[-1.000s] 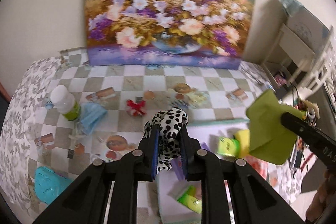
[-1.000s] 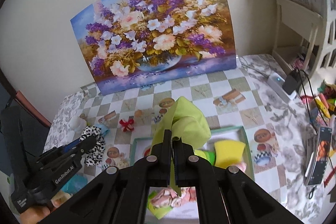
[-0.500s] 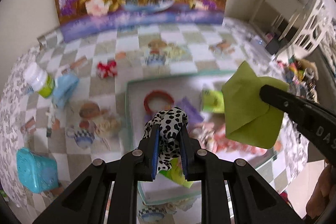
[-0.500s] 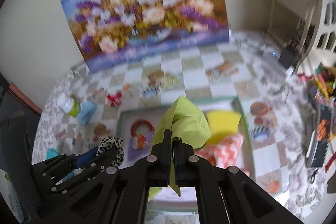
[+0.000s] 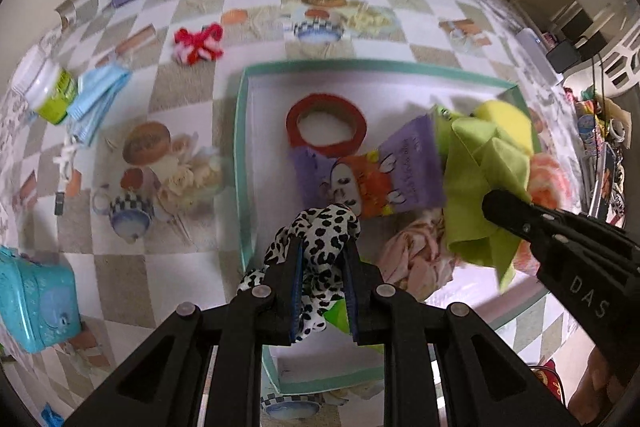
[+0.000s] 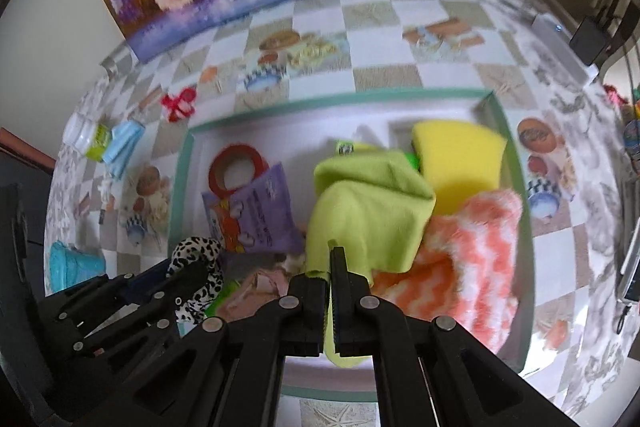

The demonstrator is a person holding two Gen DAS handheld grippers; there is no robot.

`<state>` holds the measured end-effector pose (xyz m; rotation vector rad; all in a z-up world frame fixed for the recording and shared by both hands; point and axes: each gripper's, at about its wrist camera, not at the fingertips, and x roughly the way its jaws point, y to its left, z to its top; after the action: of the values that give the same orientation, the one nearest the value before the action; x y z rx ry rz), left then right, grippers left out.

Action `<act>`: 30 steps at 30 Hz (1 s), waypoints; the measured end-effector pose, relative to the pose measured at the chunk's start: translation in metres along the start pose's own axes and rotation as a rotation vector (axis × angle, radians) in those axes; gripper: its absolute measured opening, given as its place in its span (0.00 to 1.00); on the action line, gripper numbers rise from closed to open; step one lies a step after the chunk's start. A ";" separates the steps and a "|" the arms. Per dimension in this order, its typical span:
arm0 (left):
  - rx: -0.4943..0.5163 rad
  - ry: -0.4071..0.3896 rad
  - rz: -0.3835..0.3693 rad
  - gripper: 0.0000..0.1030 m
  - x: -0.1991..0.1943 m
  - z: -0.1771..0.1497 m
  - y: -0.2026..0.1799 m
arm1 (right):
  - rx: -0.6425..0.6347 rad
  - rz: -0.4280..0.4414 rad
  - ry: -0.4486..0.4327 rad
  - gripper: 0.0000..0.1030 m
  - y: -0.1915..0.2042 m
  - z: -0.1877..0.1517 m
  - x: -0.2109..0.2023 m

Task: Organize soft objects
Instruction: 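Carry the scrunchie and green cloth over the tray and open both tools, then move both tools back over the table toward the mask and red toy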

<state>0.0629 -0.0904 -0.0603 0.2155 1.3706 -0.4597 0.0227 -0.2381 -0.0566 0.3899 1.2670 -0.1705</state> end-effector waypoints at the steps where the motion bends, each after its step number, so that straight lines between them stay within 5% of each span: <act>1: -0.004 0.007 -0.002 0.19 0.002 0.000 0.001 | 0.001 -0.002 0.010 0.04 0.000 0.000 0.003; 4: -0.021 0.017 -0.022 0.22 0.002 0.000 0.004 | 0.004 -0.010 0.017 0.05 -0.001 -0.001 0.004; 8: -0.030 0.010 -0.014 0.54 -0.005 0.002 0.007 | 0.007 -0.028 -0.001 0.05 -0.001 0.001 -0.005; 12: -0.030 -0.022 -0.017 0.58 -0.019 0.004 0.009 | 0.000 -0.058 -0.019 0.05 0.002 0.003 -0.015; 18: -0.055 -0.077 0.006 0.72 -0.039 0.007 0.021 | -0.011 -0.092 -0.083 0.45 0.007 0.005 -0.038; 30: -0.222 -0.092 0.080 0.89 -0.042 0.005 0.075 | -0.043 -0.148 -0.085 0.74 0.011 0.005 -0.037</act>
<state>0.0948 -0.0173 -0.0273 0.0655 1.3065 -0.2456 0.0196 -0.2328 -0.0180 0.2494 1.2135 -0.2824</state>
